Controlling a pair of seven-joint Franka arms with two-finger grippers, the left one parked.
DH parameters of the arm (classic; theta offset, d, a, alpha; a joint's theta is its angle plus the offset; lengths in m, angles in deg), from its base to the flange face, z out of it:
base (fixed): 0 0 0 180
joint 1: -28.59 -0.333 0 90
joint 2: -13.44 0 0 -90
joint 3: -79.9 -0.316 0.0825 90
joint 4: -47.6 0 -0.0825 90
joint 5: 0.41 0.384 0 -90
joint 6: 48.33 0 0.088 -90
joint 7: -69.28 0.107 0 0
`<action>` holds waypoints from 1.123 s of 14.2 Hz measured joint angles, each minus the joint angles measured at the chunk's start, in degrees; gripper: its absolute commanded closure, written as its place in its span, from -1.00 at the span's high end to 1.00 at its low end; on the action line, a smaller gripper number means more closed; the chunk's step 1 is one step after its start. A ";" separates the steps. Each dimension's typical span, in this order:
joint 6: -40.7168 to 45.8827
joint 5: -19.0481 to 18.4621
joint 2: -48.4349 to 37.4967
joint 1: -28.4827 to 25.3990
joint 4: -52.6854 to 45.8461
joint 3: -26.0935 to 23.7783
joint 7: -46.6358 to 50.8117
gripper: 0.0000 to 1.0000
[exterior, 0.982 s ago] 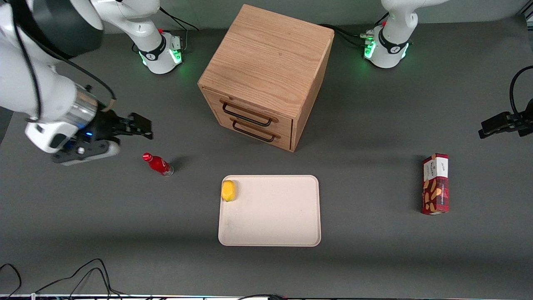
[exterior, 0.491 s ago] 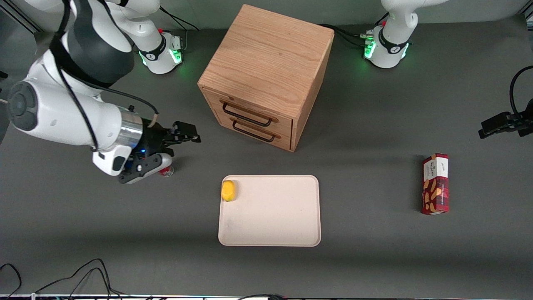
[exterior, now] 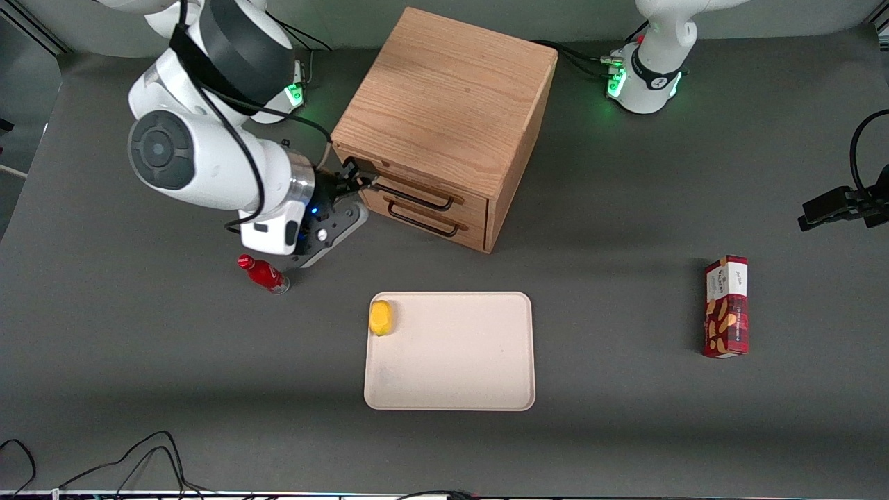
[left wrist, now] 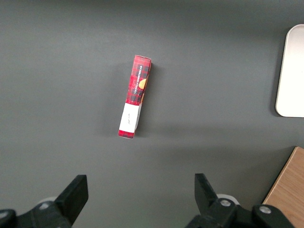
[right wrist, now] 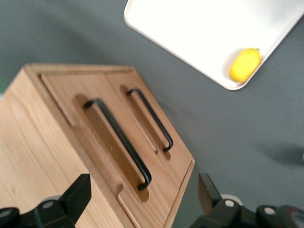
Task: Open upper drawer
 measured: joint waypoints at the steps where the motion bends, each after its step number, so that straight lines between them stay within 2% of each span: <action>1: 0.61 -0.07 0.05 -0.40 0.28 -0.07 -2.48 1.00; 8: -3.19 -2.91 0.41 -4.06 4.54 -0.46 -9.95 1.00; 16: -10.86 -3.92 0.94 -4.12 9.55 -1.05 -12.68 1.00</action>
